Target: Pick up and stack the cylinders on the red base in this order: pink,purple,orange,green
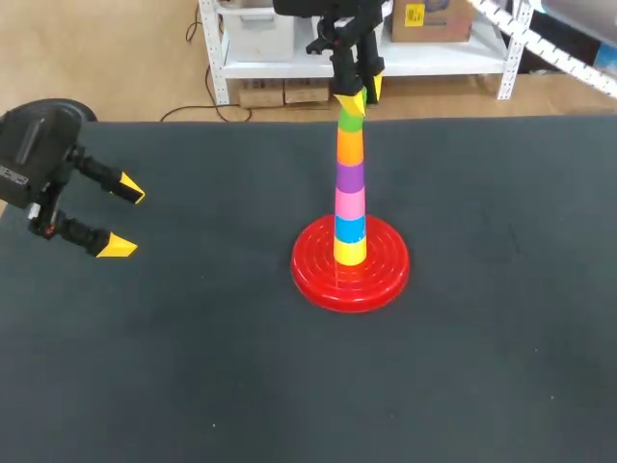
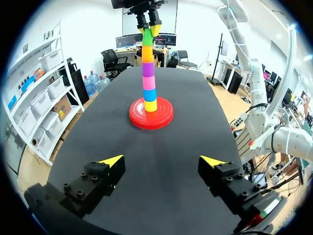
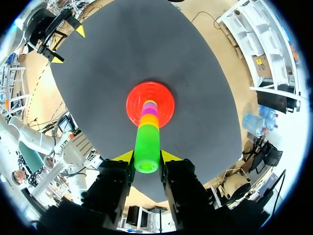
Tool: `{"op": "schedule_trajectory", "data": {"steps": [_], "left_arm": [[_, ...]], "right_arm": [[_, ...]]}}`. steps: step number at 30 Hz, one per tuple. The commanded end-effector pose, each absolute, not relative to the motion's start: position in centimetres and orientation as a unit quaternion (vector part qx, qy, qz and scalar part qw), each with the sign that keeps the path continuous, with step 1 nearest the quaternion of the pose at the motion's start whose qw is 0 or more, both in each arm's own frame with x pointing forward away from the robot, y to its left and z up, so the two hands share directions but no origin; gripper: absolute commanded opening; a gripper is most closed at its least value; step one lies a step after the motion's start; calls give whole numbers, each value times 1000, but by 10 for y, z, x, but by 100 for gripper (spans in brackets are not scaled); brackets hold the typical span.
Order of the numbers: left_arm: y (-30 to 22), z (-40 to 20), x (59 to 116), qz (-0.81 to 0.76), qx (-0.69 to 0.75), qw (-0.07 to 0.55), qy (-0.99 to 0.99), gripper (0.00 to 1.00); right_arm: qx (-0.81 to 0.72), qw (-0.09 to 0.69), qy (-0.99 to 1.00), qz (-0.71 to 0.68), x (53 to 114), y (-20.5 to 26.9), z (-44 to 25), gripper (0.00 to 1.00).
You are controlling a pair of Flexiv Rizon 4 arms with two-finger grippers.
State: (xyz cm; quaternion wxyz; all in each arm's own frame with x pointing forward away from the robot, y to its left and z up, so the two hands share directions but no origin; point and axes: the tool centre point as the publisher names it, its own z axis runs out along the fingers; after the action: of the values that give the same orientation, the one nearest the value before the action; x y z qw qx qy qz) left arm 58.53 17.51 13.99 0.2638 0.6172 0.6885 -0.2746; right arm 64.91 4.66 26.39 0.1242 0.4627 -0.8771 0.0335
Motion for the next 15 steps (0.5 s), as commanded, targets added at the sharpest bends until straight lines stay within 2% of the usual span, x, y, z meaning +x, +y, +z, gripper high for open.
{"op": "schedule_trajectory", "data": {"steps": [1,15], "left_arm": [[176,140,586,-275,618,265,688,100],[176,140,586,-275,618,265,688,100]], "right_arm": [[460,114,-880,39,647,46,263,0],[449,94,-888,33,639,34,263,0]]}}
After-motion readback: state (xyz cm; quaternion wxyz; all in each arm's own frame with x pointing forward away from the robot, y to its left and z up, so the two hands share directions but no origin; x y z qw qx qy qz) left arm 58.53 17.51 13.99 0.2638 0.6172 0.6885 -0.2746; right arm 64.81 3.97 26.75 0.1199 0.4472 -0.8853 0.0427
